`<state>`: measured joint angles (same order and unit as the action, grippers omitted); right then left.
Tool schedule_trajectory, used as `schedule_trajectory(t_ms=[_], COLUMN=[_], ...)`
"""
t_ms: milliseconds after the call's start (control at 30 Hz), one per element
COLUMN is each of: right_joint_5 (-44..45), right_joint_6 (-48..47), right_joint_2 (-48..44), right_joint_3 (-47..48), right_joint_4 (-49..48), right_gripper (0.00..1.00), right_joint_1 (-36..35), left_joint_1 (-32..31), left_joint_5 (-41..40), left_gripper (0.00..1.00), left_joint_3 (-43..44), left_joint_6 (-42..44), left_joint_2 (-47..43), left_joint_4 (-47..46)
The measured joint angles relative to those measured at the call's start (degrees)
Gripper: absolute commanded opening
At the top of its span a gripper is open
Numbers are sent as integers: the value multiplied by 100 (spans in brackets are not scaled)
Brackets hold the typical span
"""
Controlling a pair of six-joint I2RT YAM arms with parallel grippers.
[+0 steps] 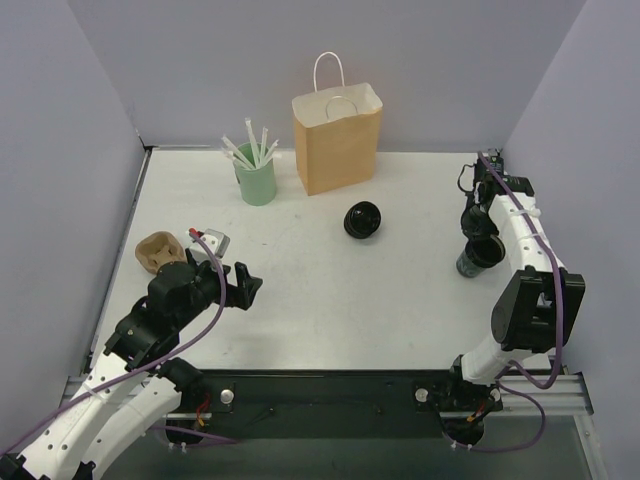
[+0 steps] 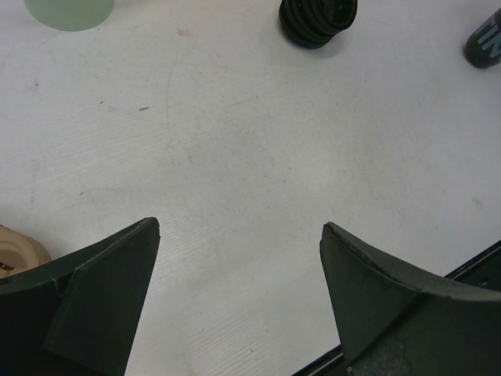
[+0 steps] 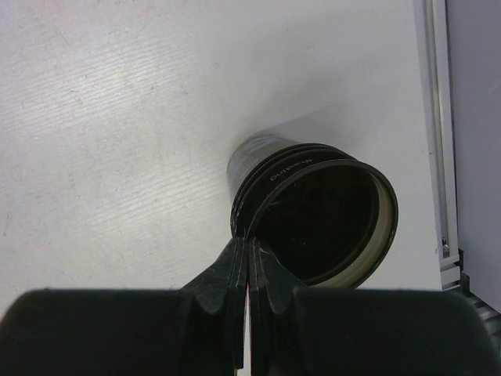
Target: Pack the takeout coffee
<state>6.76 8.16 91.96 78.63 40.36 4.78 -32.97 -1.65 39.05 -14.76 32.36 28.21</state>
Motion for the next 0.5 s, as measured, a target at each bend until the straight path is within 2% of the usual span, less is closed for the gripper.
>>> schedule_trajectory(t_ms=[500], right_joint_5=[599], right_joint_6=[98], right_joint_2=[-216], right_joint_3=[758], right_joint_4=[546], right_gripper=[0], right_joint_1=[-275], left_joint_1=[0], left_joint_5=[-2], left_gripper=[94], left_joint_3=[2], left_joint_6=[0], left_joint_2=[-2], left_joint_4=[0])
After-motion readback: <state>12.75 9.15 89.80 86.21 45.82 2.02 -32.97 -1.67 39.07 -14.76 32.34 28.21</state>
